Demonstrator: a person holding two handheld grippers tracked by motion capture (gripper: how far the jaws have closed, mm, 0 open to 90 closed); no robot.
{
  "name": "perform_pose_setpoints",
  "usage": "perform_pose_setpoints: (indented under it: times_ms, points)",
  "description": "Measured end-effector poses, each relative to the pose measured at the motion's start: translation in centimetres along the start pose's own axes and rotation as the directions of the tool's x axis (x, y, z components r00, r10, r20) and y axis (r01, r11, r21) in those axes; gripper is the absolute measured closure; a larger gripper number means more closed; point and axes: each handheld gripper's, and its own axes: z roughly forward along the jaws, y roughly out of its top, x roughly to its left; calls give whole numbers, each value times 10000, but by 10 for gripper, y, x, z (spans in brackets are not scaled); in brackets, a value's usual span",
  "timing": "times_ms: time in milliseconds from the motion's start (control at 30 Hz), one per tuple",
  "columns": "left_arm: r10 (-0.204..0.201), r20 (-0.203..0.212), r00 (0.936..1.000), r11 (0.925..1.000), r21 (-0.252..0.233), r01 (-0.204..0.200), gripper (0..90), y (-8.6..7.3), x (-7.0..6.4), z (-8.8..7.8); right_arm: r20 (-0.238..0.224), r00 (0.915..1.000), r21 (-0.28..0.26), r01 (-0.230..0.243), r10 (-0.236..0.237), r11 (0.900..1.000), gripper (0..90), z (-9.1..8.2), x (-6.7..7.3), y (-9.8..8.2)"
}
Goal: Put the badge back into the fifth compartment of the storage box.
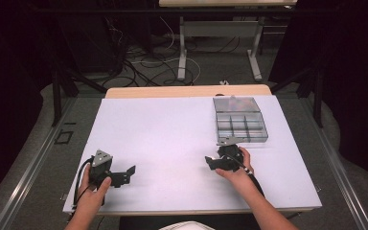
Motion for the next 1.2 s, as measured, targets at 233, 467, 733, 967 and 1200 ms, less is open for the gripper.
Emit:
perform_pose_setpoints:
  times_ms: [233,467,733,967,1200]
  points:
    - [46,-26,10000,10000,22,-46,8,0,0,0,-62,9999,256,-146,147,9996,321,6,4,-2]
    - [-12,5,10000,10000,41,12,8,-1,0,0,-94,9999,261,-56,59,9996,334,9,5,-4]
    - [-4,13,10000,10000,53,4,8,-1,0,0,-194,9998,590,30,-19,9983,354,11,7,-6]
    - [-3,23,10000,10000,65,3,8,-1,0,0,-233,9997,453,26,-15,9990,379,15,9,-8]
    - [12,38,10000,10000,94,-13,8,-1,0,0,-190,9996,468,193,-185,9987,412,17,12,-9]
